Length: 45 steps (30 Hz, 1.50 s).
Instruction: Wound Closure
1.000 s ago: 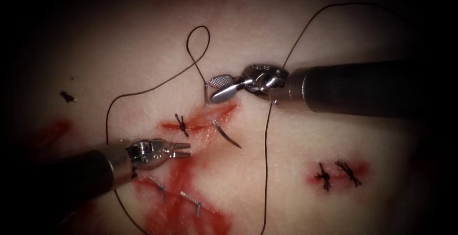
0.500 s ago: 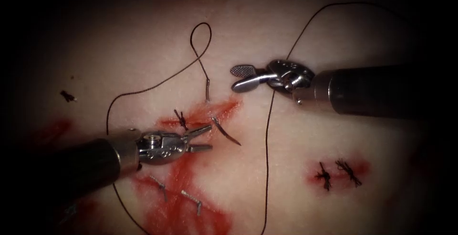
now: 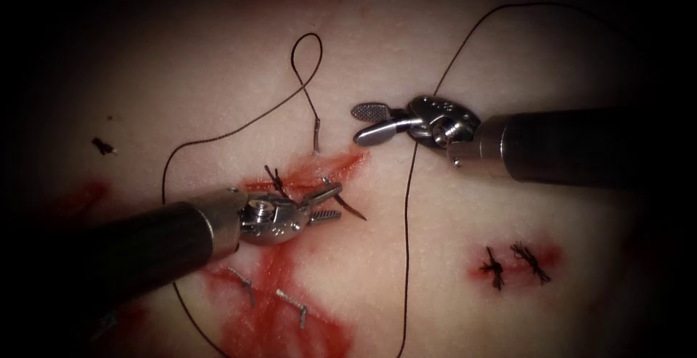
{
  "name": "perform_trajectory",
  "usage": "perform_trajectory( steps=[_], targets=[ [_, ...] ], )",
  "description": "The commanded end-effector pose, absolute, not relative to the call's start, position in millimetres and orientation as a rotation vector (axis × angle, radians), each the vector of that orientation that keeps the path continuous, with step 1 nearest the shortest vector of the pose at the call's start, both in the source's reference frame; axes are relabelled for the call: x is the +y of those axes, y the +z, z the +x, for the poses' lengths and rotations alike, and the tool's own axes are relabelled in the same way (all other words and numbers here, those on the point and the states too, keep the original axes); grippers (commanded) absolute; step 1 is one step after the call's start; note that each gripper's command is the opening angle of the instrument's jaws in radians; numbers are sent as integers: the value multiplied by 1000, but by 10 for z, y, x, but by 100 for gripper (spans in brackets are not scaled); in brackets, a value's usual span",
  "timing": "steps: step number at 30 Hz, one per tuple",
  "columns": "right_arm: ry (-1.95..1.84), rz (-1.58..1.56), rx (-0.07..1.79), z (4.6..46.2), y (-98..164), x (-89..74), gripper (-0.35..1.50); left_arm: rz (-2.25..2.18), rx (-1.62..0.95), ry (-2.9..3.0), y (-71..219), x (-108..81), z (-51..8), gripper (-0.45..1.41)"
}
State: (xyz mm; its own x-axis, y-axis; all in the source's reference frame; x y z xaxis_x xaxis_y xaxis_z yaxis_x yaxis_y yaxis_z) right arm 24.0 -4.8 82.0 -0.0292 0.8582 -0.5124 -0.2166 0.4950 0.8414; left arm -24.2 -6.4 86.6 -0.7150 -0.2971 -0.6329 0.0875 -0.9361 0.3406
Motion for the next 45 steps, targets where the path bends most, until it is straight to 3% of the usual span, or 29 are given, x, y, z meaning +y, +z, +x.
perform_trajectory(
  steps=[1, 12, 19, 21, 24, 25, 26, 27, 28, 32, 33, 45],
  targets=[
    [957, 630, 1327, 249, 826, -51, 133, 1066, -426, -2695, 875, -65, -249, 62],
    [960, 621, 1330, 254, 830, -54, 133, 1001, -495, -2647, 881, -64, -264, 88],
    [960, 616, 1330, 257, 832, -56, 133, 1000, -521, -2625, 882, -63, -271, 81],
    [961, 615, 1330, 258, 832, -55, 133, 998, -533, -2616, 882, -63, -272, 71],
    [963, 614, 1333, 258, 832, -55, 131, 997, -559, -2604, 882, -61, -274, 32],
    [961, 617, 1334, 257, 832, -55, 131, 999, -572, -2600, 883, -60, -275, 9],
    [962, 615, 1333, 257, 832, -55, 128, 1007, -577, -2597, 883, -59, -276, -28],
    [956, 603, 1335, 255, 831, -55, 119, 1017, -570, -2592, 883, -58, -275, -45],
    [970, 588, 1332, 253, 831, -56, 108, 1023, -566, -2588, 883, -58, -275, -45],
    [896, 426, 1351, 245, 829, -55, -20, 1095, -517, -2608, 882, -60, -274, -45],
    [898, 417, 1343, 243, 828, -54, -35, 1120, -497, -2620, 882, -61, -272, -45],
    [793, 406, 1328, 240, 824, -49, -35, 1564, -169, -2736, 845, -73, -269, -45]
  ],
)
